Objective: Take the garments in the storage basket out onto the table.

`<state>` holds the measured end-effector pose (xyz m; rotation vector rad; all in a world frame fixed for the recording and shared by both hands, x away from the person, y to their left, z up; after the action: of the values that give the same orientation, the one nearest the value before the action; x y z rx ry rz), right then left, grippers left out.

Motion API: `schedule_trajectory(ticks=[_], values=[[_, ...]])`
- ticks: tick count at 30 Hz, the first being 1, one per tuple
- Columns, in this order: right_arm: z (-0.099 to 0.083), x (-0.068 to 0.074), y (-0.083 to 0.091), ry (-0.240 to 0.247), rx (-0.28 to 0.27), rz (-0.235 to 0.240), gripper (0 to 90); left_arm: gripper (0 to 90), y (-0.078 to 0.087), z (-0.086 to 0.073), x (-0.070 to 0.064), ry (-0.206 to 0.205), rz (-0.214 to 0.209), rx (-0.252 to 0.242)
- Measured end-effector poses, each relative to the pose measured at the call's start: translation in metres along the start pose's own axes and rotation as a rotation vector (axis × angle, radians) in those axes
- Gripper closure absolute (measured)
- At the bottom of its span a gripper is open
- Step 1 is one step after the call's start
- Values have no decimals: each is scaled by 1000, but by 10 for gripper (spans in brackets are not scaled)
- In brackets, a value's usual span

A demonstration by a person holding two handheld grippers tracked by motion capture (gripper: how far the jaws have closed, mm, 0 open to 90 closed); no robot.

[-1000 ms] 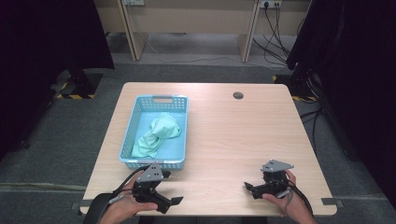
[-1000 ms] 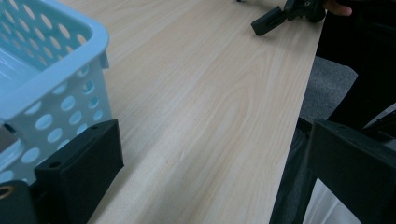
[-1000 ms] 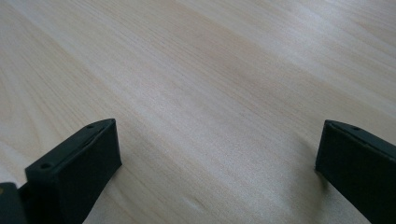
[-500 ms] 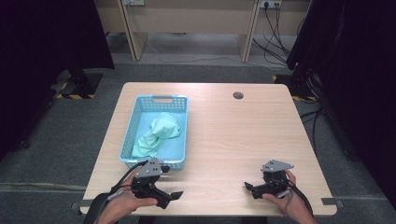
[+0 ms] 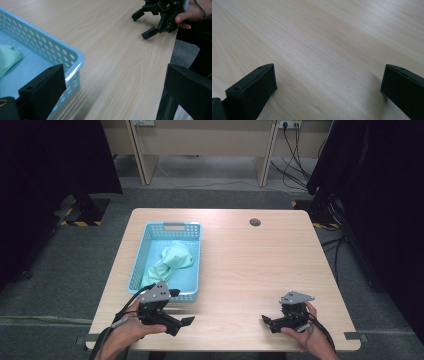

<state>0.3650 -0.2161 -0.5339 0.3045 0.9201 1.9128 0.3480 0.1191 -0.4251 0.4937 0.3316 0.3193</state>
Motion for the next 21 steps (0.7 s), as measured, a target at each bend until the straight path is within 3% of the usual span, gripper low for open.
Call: schedule_trajectory(ticks=[11,21], values=[[0,0,0,0,0,0,2,34,1,4,14,25,28,3],[0,0,0,0,0,0,2,37,12,9,30,41,96,-1]])
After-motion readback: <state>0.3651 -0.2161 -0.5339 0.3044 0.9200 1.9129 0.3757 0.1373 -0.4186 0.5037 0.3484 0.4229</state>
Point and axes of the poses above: each handheld gripper's, and its own axes: y roughly backward along the jaws, z roughly out of its top, x roughly to its left, the point moved 7 cm from there along -y, roughly forward along the jaws, and after that the axes turned 13 degrees about -z, right-handed, at the moved point
